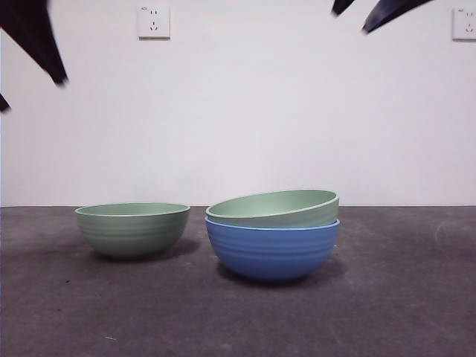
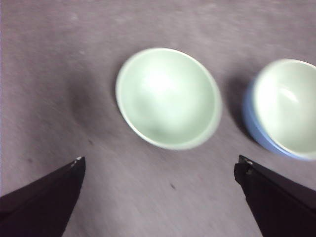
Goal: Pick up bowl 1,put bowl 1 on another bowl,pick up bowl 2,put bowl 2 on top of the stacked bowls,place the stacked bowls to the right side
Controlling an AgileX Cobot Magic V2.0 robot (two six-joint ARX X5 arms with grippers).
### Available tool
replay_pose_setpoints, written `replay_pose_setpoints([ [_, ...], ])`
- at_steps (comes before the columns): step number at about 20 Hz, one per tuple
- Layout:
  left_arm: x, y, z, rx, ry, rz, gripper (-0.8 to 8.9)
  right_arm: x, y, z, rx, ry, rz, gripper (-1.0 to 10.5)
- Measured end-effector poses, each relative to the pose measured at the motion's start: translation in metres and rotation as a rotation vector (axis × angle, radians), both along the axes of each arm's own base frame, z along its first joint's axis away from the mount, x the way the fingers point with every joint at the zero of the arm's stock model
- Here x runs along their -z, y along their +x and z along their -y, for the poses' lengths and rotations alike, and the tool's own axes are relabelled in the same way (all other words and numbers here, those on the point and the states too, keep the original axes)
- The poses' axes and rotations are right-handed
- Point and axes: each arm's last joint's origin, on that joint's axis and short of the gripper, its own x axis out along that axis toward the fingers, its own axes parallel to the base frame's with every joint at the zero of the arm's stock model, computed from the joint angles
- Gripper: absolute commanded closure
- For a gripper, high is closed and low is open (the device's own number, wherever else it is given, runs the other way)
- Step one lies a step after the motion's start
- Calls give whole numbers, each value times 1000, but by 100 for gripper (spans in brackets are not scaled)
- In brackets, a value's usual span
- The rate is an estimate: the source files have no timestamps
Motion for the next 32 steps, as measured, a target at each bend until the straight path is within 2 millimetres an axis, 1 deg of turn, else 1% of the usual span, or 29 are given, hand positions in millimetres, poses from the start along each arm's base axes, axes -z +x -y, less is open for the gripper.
replay_pose_setpoints([
  [6,36,44,17,-55,37,-41,248,-13,-24,14,0,21,35,721],
  [9,55,61,26,-76,58,-59,248,-18,-31,18,0,31,51,722],
  [14,84,83,37,-103,58,-83,266,-19,-37,22,0,31,51,725],
  [17,98,90,39,-123,75,-103,355,-18,-38,22,1,24,39,725],
  [18,104,92,40,-127,83,-122,357,-18,-38,22,1,24,39,725],
  [19,109,94,40,-133,85,-137,399,-18,-38,22,0,24,38,725],
  [21,113,95,40,-144,82,-152,598,-18,-38,22,0,24,39,725],
  [22,112,95,40,-148,78,-146,669,-18,-38,22,1,24,39,725],
  [23,112,96,40,-147,73,-141,716,-18,-38,22,2,25,38,725],
  [24,112,96,41,-147,65,-144,733,-18,-38,22,2,25,37,725],
  [26,112,96,41,-155,59,-147,734,-18,-38,22,2,25,37,725],
  [28,112,95,41,-162,54,-151,828,-18,-38,22,1,25,37,725],
  [32,112,95,41,-168,51,-158,822,-18,-38,22,2,25,37,725],
])
